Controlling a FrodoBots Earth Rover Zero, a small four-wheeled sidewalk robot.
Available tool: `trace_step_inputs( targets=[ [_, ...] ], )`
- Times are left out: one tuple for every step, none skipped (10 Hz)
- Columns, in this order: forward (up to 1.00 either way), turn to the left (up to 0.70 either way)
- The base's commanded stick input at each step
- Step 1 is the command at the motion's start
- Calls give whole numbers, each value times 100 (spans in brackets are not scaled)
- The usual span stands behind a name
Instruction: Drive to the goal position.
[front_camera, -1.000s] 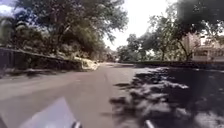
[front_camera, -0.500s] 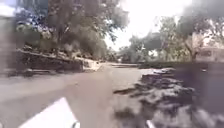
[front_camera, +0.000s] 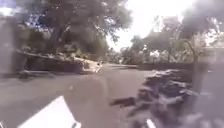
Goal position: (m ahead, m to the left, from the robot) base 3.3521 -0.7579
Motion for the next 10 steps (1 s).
trace_step_inputs(
  targets=[
    [70, -3],
    [70, 0],
    [70, 0],
    [70, 0],
    [70, 0],
    [70, 0],
    [70, 0],
    [70, 0],
    [70, 0],
    [70, 0]
  ],
)
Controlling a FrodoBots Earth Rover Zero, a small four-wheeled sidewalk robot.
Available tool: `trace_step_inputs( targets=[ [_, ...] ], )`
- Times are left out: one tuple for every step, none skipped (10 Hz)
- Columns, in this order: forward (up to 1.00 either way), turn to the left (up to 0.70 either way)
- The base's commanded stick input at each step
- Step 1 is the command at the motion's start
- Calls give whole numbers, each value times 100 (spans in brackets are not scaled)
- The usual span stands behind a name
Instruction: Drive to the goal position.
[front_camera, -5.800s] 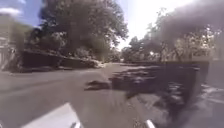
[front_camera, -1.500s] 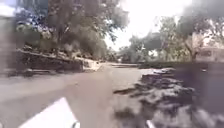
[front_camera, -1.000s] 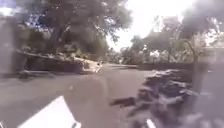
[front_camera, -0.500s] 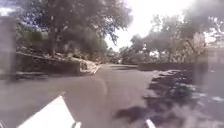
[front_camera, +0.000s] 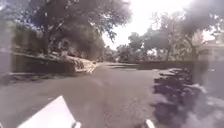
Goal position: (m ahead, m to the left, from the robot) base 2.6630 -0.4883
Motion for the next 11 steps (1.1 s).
trace_step_inputs(
  targets=[
    [70, 0],
    [70, 0],
    [70, 0],
    [70, 0],
    [70, 0],
    [70, 0],
    [70, 0],
    [70, 0],
    [70, 0],
    [70, 0],
    [70, 0]
  ],
)
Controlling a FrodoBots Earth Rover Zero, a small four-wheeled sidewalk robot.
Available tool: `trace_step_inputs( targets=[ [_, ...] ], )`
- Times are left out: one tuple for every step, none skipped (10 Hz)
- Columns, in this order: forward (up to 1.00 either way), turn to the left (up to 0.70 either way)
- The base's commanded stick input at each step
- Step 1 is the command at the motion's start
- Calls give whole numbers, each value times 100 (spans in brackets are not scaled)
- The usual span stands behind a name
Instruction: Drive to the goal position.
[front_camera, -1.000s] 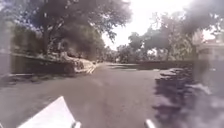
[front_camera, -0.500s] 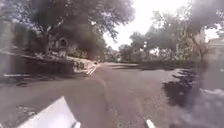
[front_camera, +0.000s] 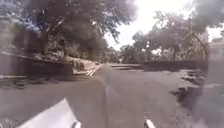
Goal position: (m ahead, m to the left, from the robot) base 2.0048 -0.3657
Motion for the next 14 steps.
trace_step_inputs(
  targets=[
    [70, 0],
    [70, 0],
    [70, 0],
    [70, 0],
    [70, 0],
    [70, 0],
    [70, 0],
    [70, 0],
    [70, 0],
    [70, 0],
    [70, 0],
    [59, 0],
    [42, 0],
    [24, 0]
  ],
)
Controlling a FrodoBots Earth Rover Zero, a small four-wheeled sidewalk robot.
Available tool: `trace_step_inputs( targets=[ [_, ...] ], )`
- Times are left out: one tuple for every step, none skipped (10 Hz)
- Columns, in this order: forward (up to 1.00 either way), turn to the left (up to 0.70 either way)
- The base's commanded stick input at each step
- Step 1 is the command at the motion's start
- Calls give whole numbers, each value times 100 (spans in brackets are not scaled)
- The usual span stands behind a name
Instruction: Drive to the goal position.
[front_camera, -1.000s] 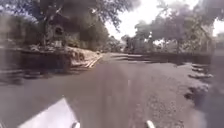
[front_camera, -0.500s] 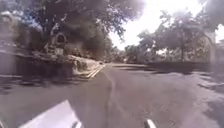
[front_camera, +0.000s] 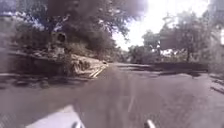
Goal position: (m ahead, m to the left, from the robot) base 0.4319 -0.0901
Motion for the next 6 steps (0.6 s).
trace_step_inputs(
  targets=[
    [7, 0],
    [0, 0],
    [0, 0],
    [0, 0],
    [0, 0],
    [0, 0]
  ],
)
